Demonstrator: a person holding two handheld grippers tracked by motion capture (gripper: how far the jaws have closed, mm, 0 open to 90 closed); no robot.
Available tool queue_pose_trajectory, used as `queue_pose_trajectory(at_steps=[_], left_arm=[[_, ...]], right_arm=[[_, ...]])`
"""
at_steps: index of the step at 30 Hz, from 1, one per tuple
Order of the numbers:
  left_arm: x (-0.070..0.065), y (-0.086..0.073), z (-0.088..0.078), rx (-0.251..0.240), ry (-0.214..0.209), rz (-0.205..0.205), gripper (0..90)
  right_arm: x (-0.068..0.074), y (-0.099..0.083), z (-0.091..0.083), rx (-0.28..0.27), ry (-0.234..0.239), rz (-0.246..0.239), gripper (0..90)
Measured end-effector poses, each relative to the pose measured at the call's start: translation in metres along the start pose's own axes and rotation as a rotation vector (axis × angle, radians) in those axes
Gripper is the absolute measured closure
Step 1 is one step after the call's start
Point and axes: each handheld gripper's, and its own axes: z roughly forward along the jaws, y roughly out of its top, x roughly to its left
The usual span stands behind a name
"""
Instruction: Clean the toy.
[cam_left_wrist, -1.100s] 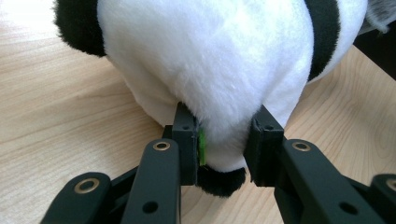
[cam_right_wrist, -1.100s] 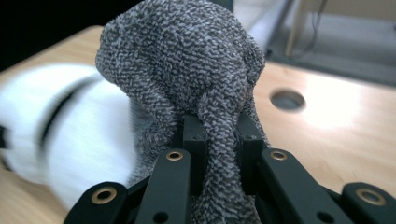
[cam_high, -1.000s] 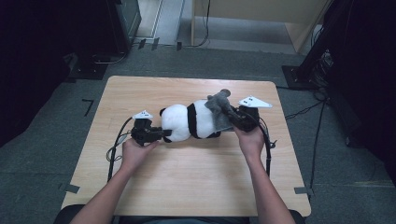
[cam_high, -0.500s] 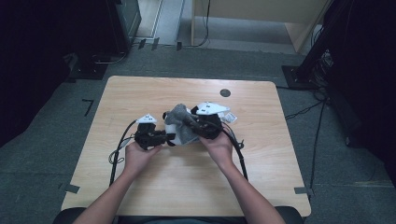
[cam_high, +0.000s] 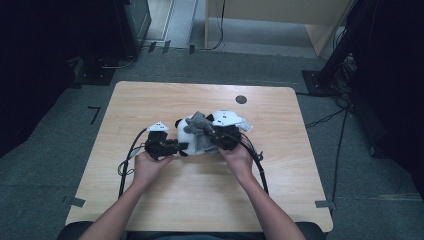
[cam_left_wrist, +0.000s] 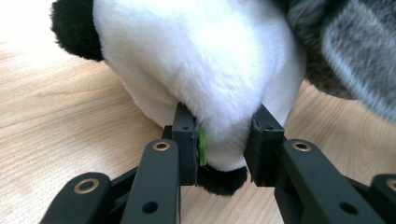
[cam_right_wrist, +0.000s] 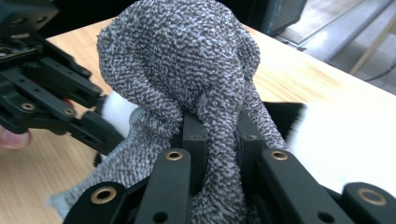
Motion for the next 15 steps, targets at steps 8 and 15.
queue_pose_trajectory(at_steps=[8, 15], left_arm=[[0.005, 0.007, 0.000, 0.014, -0.009, 0.000, 69.5], [0.010, 0.008, 0.000, 0.012, -0.018, -0.012, 69.5]], right_arm=[[-0.018, -0.004, -0.019, -0.021, -0.085, 0.005, 79.9], [-0.038, -0.010, -0.035, -0.045, -0.130, 0.055, 79.8]])
